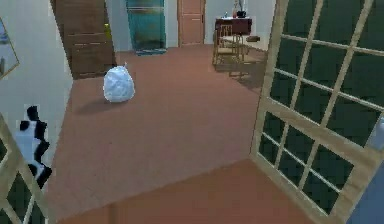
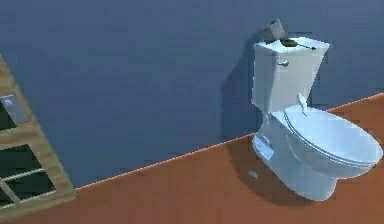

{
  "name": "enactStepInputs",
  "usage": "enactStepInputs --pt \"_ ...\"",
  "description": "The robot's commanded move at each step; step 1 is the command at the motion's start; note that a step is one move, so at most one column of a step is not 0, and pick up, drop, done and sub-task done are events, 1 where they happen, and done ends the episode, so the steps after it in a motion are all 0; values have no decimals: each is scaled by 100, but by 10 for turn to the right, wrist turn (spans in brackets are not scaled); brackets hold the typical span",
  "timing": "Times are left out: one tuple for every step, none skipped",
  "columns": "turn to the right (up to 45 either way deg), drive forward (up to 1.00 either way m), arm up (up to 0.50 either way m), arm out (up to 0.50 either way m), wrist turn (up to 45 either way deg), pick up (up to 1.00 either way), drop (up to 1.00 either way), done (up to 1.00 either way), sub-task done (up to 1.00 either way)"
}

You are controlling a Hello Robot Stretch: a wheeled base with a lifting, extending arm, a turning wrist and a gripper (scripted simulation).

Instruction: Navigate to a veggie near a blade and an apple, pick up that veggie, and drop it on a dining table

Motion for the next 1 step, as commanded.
enactStepInputs --pt "0 100 0 0 0 0 0 0 0"
